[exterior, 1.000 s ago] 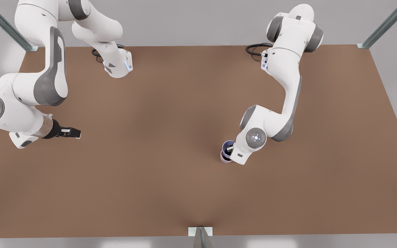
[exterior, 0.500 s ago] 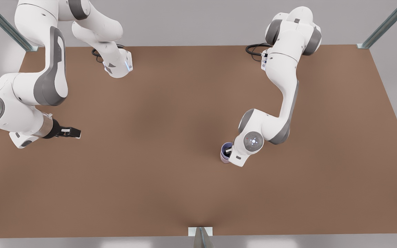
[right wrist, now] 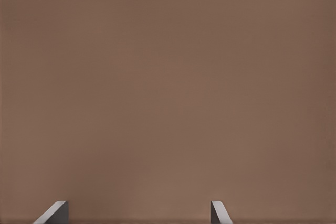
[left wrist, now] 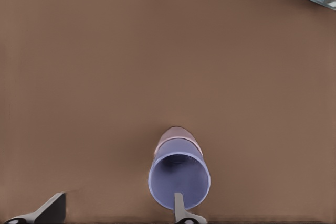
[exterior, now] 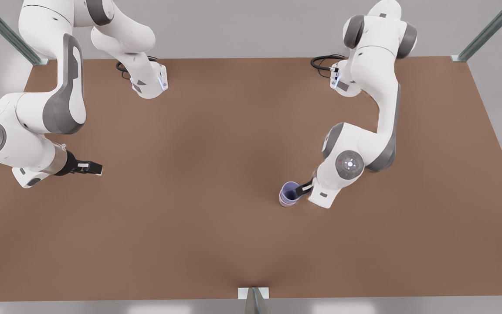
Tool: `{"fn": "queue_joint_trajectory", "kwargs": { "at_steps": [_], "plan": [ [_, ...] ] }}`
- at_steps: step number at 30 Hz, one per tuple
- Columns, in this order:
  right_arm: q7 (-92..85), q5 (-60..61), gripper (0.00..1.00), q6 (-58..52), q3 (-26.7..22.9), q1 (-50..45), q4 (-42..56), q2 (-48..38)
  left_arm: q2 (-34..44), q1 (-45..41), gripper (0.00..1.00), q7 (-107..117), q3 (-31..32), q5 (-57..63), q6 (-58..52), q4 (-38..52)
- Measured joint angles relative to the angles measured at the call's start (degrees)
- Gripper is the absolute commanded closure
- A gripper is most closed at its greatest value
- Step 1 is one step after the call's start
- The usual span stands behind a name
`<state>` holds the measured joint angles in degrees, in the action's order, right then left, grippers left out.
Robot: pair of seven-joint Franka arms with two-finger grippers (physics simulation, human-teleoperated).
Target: Stack the cups, with the pink cup at the bottom and the purple cup at the top
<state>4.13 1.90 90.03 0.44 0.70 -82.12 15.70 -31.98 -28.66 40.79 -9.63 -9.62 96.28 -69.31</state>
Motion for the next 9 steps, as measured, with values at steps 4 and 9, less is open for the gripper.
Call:
{"fn": "queue_joint_trajectory", "kwargs": {
  "at_steps": [4, 9],
  "plan": [
    [-0.01, 0.01, 0.00, 0.00, 0.00, 0.00, 0.00, 0.00, 7.67, 0.97, 0.00, -7.44, -11.37, 1.85, -9.61, 0.28],
    [-0.02, 0.20, 0.00, 0.00, -0.04, 0.04, -0.02, -0.02, 17.16, 14.12, 0.00, -17.83, 0.83, 7.32, -12.86, -8.67]
  ]
}}
